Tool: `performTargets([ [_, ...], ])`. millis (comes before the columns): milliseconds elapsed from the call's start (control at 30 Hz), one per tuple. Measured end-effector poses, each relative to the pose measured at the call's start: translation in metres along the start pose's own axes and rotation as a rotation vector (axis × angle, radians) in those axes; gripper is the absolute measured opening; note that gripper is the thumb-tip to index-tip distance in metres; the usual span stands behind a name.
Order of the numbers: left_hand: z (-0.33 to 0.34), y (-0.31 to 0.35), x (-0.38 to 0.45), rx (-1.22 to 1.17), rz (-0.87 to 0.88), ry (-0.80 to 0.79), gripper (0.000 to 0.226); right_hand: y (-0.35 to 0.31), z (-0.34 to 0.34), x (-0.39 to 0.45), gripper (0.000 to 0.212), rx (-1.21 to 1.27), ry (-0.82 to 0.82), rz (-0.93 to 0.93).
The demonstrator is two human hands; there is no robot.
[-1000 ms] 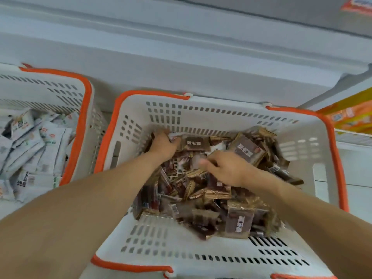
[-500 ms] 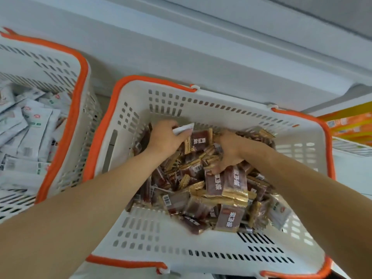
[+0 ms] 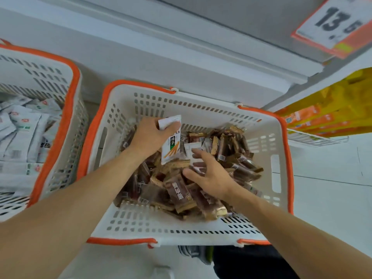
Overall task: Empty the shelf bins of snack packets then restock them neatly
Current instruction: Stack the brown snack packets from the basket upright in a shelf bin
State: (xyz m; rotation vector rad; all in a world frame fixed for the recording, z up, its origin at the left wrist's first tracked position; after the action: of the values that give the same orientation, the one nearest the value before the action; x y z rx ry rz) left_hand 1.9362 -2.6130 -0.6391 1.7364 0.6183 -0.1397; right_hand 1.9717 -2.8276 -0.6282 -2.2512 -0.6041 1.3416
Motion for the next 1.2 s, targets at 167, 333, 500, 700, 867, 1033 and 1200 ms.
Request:
performTargets([
  [167,-0.009,0.010,-0.008,-0.049,-0.054,0.003,0.063,0.009,0.016,-0.022,0.100,-0.314,-0.078,0.219],
  [333,-0.007,0.002,-0.016,-0.016,-0.113,-0.127,0.062,-0.029,0.062,-0.009,0.103,-0.273,-0.100,0.293],
  [500,-0.010,-0.001,-0.018,0.009,-0.183,-0.173,0.006,-0.062,0.074,-0.010,0.056,0.084,-0.326,0.066],
  [700,-0.009,-0.010,-0.012,0.149,-0.110,-0.176,0.025,-0.018,-0.001,-0.014,0.037,-0.137,0.182,0.085],
  [867,0.026,-0.010,-0.006,0.350,-0.008,-0.395,0.042,0.021,0.004,0.008,0.090,-0.384,-0.186,0.239],
  [1033,0.046,-0.023,0.004,0.629,-0.016,-0.609,0.053,0.035,0.015,0.010,0.075,-0.123,-0.173,0.128],
  [1200,0.018,-0.051,-0.002,0.639,-0.135,-0.609,0.046,0.042,-0.014,0.028,0.045,0.065,0.039,0.185],
])
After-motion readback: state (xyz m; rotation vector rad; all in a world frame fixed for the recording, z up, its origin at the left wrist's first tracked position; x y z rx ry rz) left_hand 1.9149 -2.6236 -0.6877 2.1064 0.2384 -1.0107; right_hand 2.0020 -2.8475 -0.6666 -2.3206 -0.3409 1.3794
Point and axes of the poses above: each hand's wrist, its own x-axis towards the middle knuckle, its own z-axis out of the palm, y = z × x, the point moved 2 cm from there along x, towards the middle knuckle, and after that the axes turned 9 degrees about -y, right-handed, at the moved point
